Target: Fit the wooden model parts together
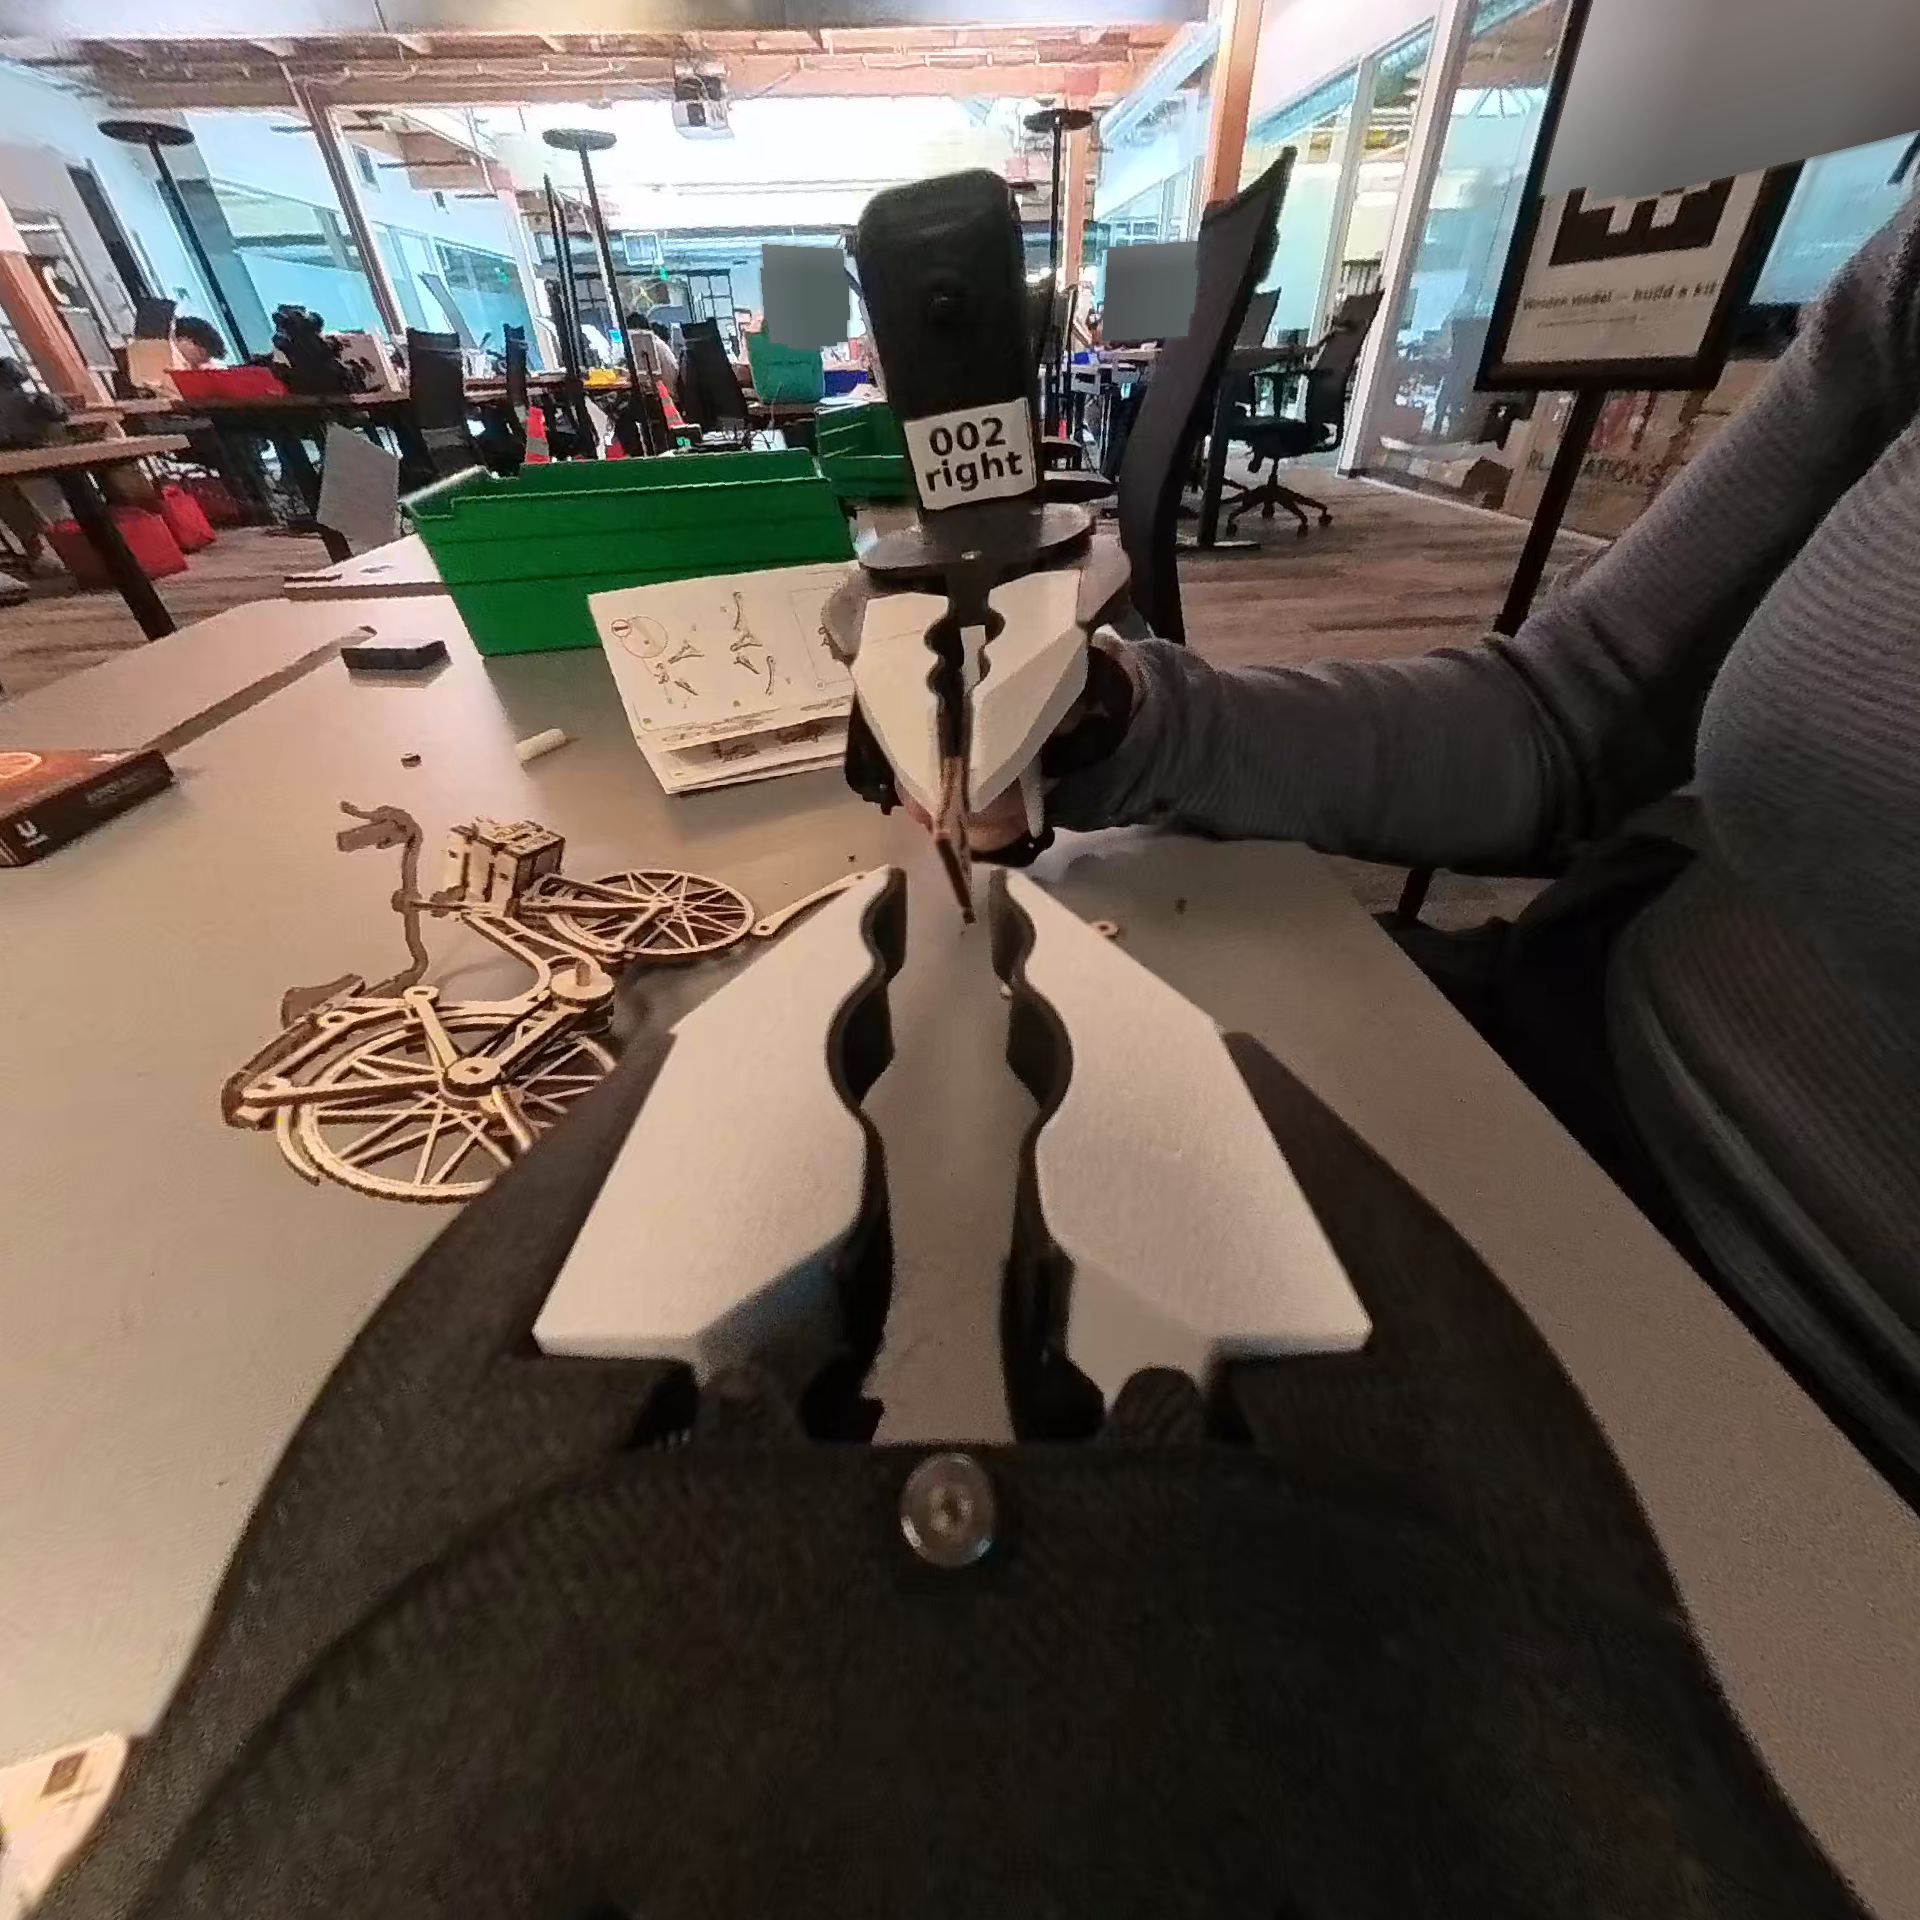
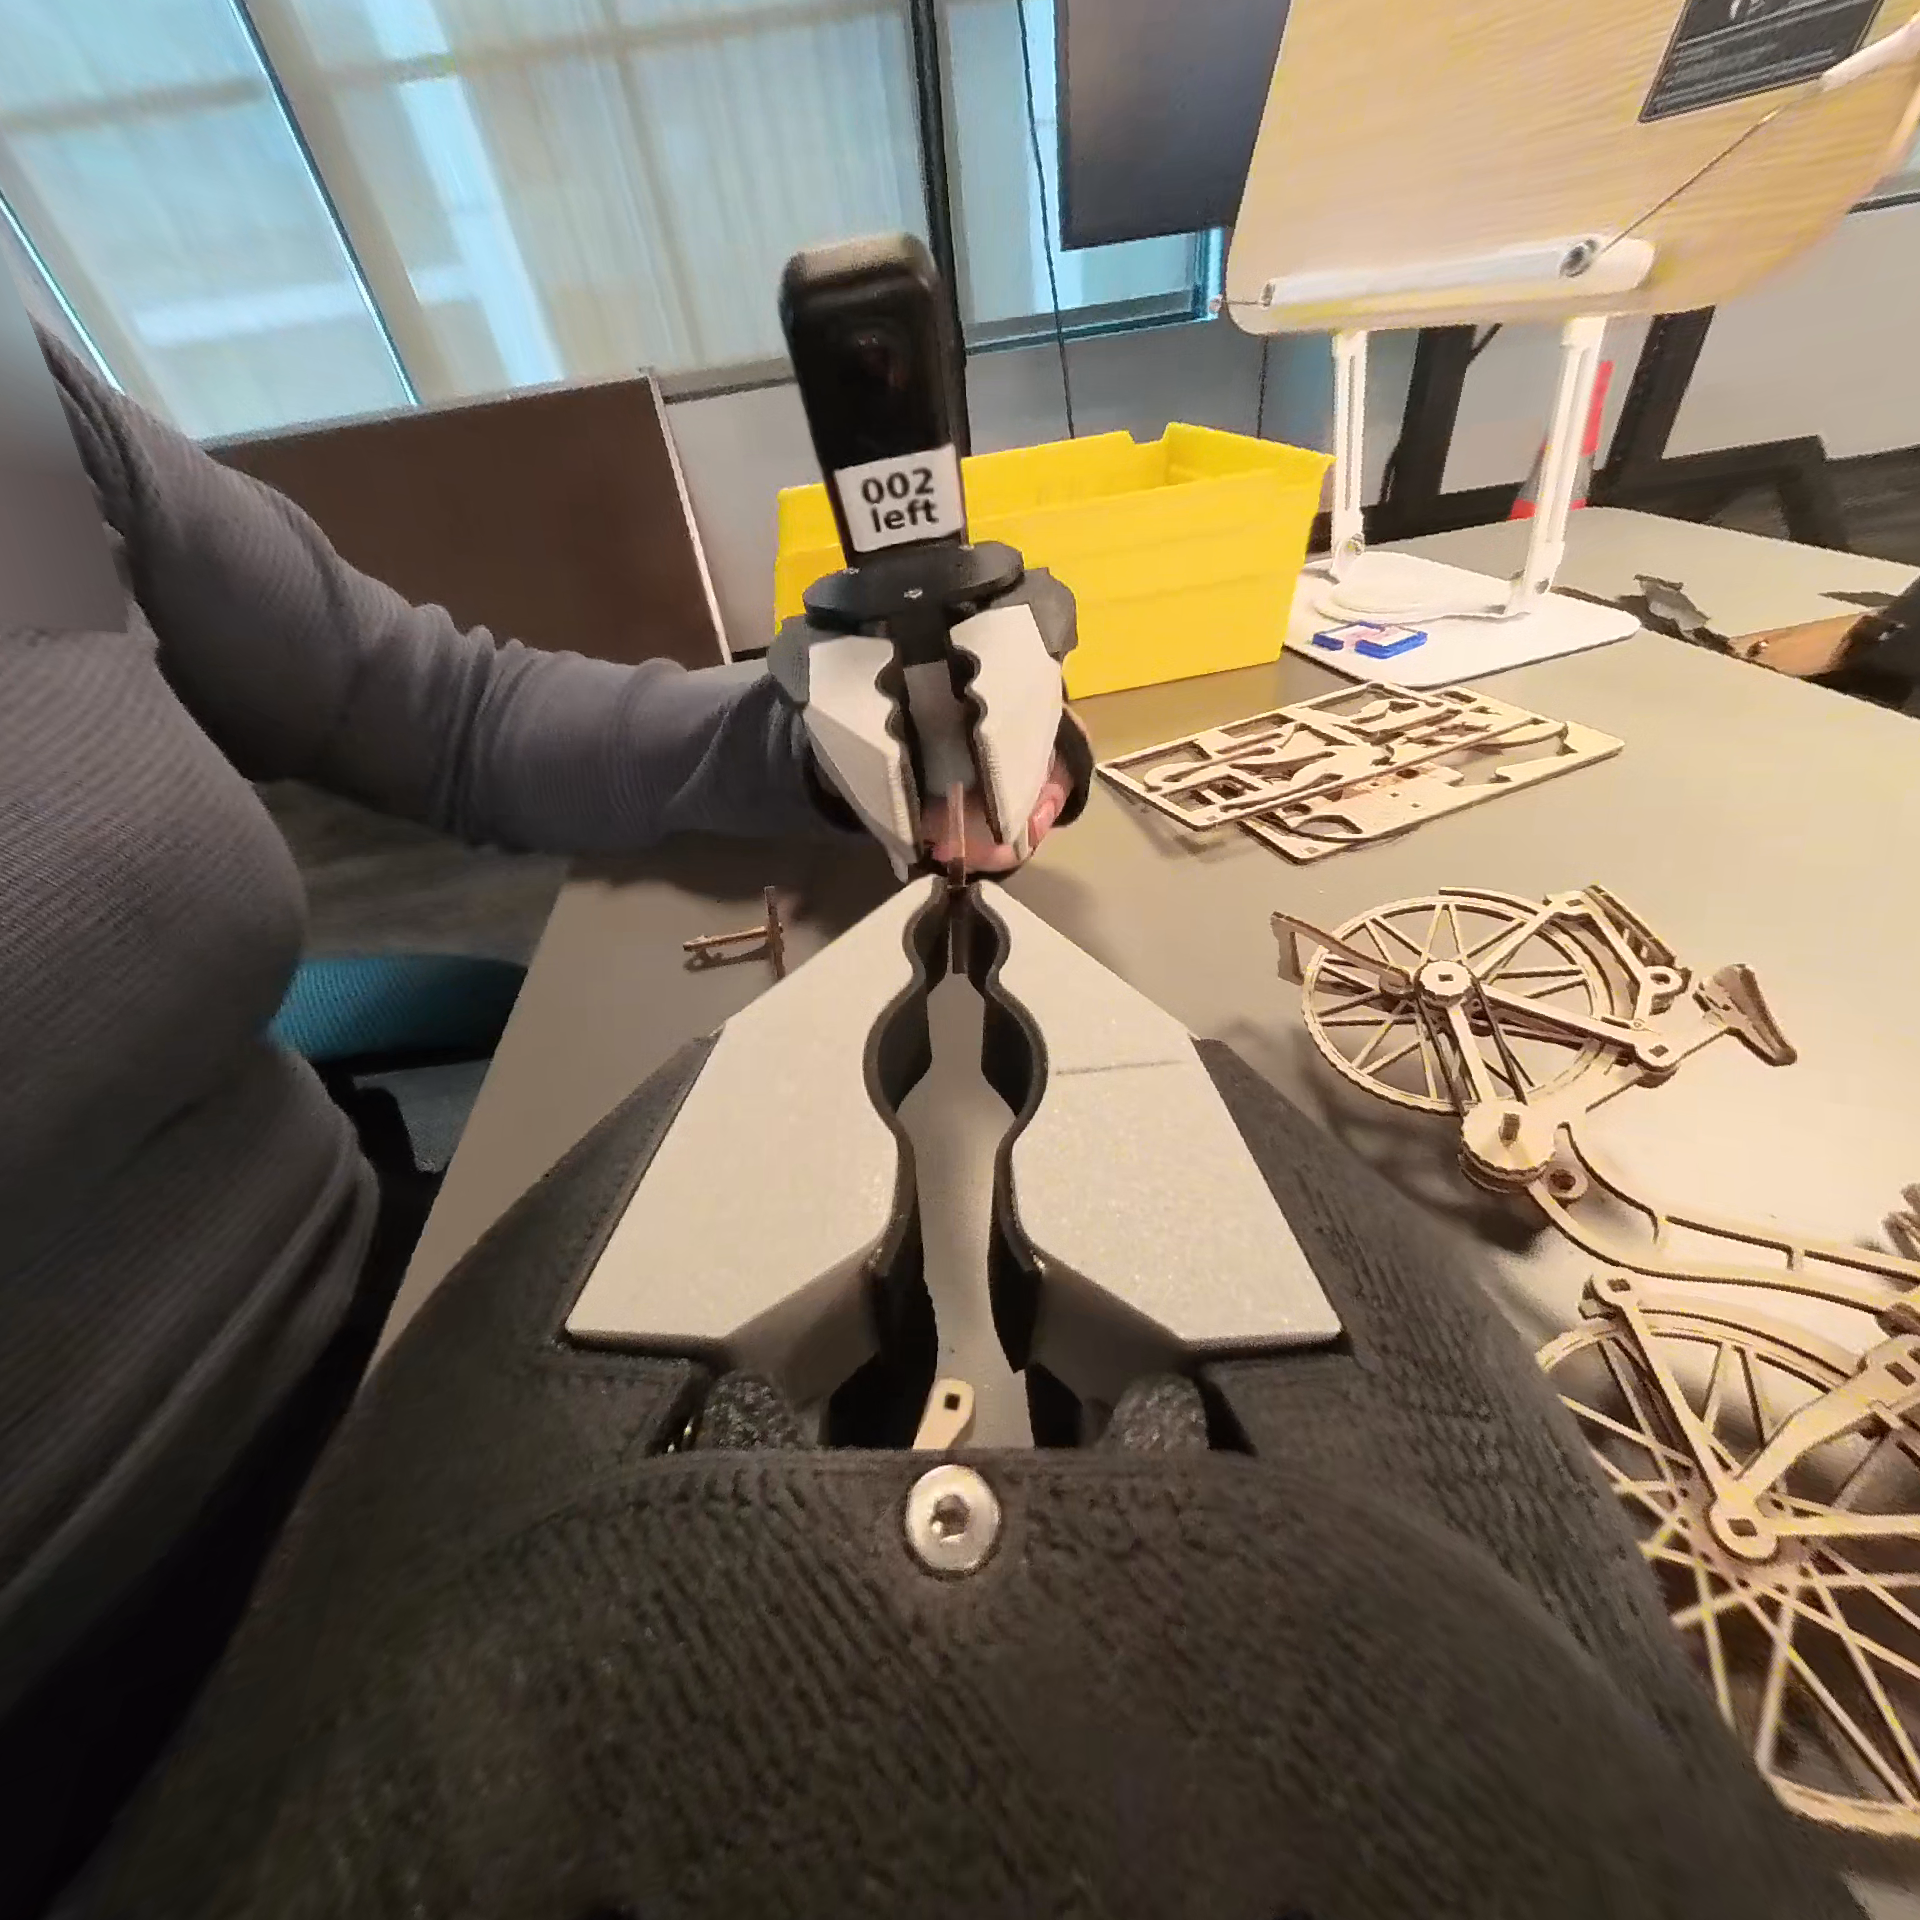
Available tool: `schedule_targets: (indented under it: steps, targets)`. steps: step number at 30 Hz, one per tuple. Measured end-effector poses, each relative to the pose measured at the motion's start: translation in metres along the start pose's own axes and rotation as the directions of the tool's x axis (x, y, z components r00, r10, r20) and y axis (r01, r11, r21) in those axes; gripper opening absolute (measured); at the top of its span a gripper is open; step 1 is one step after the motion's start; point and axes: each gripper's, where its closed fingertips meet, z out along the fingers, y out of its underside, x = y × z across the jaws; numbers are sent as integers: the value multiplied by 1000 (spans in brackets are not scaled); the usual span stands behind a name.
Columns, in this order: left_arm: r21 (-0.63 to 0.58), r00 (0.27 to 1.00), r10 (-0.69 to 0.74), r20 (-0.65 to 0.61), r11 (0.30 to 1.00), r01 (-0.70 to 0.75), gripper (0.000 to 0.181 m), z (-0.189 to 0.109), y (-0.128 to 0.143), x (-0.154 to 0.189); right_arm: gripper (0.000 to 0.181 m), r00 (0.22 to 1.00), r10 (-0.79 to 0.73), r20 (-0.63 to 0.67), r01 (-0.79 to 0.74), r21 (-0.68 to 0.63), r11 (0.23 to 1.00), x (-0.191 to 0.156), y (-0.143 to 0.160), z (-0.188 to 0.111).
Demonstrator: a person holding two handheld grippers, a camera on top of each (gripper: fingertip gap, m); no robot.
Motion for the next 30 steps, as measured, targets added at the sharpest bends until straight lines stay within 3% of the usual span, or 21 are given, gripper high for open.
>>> schedule_targets:
  steps: [7, 9, 12, 13, 14, 16, 19, 21, 22, 24, 30]
  targets:
    - [5, 999, -29, -15, 1000, 29, 15, 10, -1, 6, 0, 999, 8, 36, -9, 29, 1000, -6, -3, 5]
    - [6, 1000, -19, -14, 1000, 19, 3, 12, -1, 8, 0, 999, 12, 44, -14, 39, 999, -7, -3, 6]
    - [24, 1000, -2, 8, 1000, 2, 2, 13, -4, 7, 0, 1000, -2, 26, 0, 61, 998, -6, -7, 5]
    - [29, 1000, 0, 23, 1000, 0, 2, 13, -5, 4, 2, 1000, -27, -5, 27, 61, 998, -3, -8, 4]
    - [27, 999, 4, 47, 1000, -6, 2, 12, -5, 1, 15, 996, -62, -65, 66, 56, 996, 4, -11, -2]
    - [13, 992, 41, 121, 999, -43, 2, 9, -4, -9, 40, 949, -156, -275, 166, 16, 986, 32, -20, -29]
    - [-48, 952, 131, 277, 991, -123, 2, 0, -1, -29, 35, 726, -253, -639, 192, -165, 967, 102, -25, -112]
    - [-76, 924, 175, 341, 984, -159, 2, -4, 0, -37, 25, 612, -341, -714, 68, -382, 922, 148, -9, -169]
    - [-76, 926, 167, 339, 986, -150, 2, -4, 0, -37, 25, 599, -365, -712, -25, -473, 881, 170, 3, -191]
    - [-63, 942, 101, 320, 994, -86, 2, -2, 1, -36, 26, 645, -351, -679, -172, -577, 798, 202, 26, -218]
    - [-24, 967, -78, 244, 996, 87, 2, 1, 5, -33, 27, 755, -297, -584, -339, -735, 587, 252, 74, -245]
